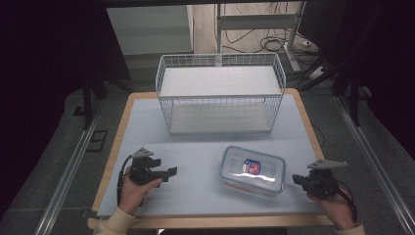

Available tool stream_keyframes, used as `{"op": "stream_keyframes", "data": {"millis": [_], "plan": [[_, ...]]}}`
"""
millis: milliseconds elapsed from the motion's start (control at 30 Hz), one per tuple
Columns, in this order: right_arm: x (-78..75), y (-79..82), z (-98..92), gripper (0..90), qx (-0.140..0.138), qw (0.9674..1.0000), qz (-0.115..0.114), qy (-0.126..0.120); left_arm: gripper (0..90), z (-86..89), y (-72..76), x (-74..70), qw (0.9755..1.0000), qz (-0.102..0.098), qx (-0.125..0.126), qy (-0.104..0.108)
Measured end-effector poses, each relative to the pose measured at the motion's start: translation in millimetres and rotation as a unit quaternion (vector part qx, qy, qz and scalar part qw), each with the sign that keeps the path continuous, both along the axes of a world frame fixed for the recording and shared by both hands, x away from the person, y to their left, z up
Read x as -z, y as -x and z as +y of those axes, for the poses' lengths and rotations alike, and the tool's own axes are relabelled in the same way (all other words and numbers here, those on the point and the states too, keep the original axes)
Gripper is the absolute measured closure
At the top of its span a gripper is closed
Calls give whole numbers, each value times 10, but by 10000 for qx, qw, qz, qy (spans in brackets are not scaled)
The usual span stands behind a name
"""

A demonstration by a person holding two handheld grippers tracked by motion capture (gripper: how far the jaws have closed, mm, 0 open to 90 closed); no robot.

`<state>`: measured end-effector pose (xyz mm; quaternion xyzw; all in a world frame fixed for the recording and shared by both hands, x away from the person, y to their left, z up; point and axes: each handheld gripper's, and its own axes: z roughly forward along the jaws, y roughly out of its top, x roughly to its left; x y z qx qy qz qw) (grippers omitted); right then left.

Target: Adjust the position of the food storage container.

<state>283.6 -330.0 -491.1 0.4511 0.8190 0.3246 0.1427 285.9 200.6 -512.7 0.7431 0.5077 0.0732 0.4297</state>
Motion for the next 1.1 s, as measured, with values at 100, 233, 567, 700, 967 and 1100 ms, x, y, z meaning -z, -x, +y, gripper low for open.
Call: {"op": "stream_keyframes", "data": {"millis": [100, 233, 567, 700, 967, 1100], "plan": [[27, 27, 40, 897, -81, 10000, 43, 28, 175, -7, 2, -2, 10000, -1, 1, -7], [55, 13, 104, 898, -111, 9998, 130, 92, 175, -6, 9, 6, 10000, 0, 0, -13], [22, -32, 301, 899, -172, 9994, 203, 199, 183, 29, 33, 15, 10000, 8, -72, -31], [30, -55, 311, 899, -140, 9995, 218, 195, 183, 33, 33, 16, 10000, 15, -78, -30], [-25, -75, 339, 899, -86, 9998, 72, 156, 182, 27, 27, 15, 10000, 13, -69, -33], [-35, -81, 349, 899, -84, 9998, 57, 145, 182, 30, 26, 17, 10000, 16, -65, -34]]}}
